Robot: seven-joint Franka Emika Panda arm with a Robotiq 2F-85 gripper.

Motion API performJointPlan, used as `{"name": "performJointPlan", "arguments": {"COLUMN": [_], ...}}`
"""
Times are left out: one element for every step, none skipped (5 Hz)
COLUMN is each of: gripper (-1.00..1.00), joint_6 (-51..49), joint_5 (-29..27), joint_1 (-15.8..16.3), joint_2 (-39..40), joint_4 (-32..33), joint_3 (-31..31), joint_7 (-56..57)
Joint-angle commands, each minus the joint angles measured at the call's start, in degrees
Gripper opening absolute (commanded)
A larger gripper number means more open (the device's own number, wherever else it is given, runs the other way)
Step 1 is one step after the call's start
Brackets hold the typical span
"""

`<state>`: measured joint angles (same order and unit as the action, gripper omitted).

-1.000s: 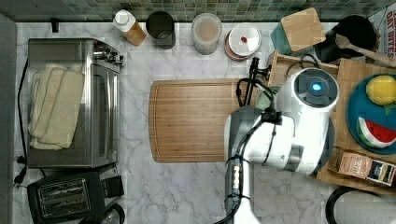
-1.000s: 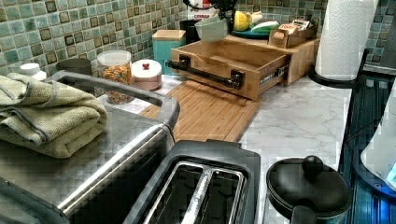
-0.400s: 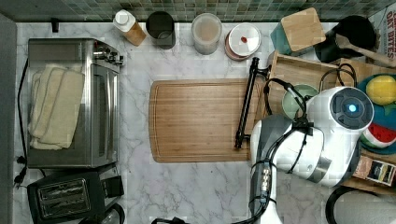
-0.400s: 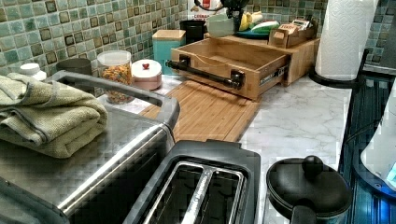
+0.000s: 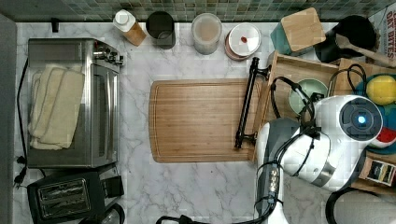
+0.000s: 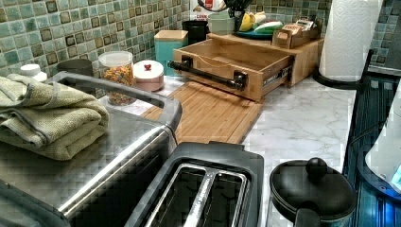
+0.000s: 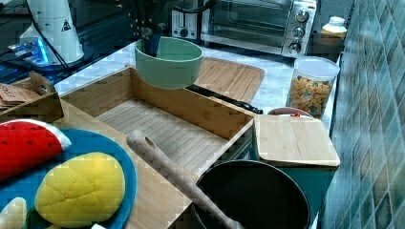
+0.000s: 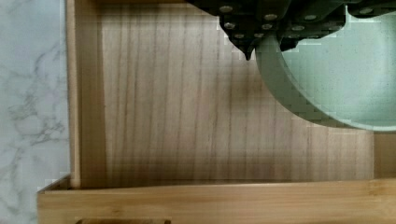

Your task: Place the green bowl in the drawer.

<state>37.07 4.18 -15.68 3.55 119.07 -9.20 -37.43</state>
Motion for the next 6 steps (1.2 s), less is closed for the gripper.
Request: {"name": "performJointPlan", "arguments": {"gripper": [-1.00, -1.00, -1.00, -1.00, -1.00, -1.00], "joint_6": [12.8, 12.6, 16.0, 16.8, 18.0, 19.6], "joint_5": [-13.4, -11.3, -12.7, -10.8, -8.2, -9.3], "joint_1": [-3.5, -3.4, -1.7, -2.6, -3.8, -3.3], "joint_2": [1.2, 2.3, 3.3, 6.0, 7.0, 7.3], "joint_4": [10.9, 10.7, 12.7, 11.9, 12.0, 12.5], "joint_3": [-2.0, -2.7, -4.8, -3.7, -2.3, -3.0], "joint_7": [13.6, 13.4, 15.3, 13.2, 11.2, 12.7]}}
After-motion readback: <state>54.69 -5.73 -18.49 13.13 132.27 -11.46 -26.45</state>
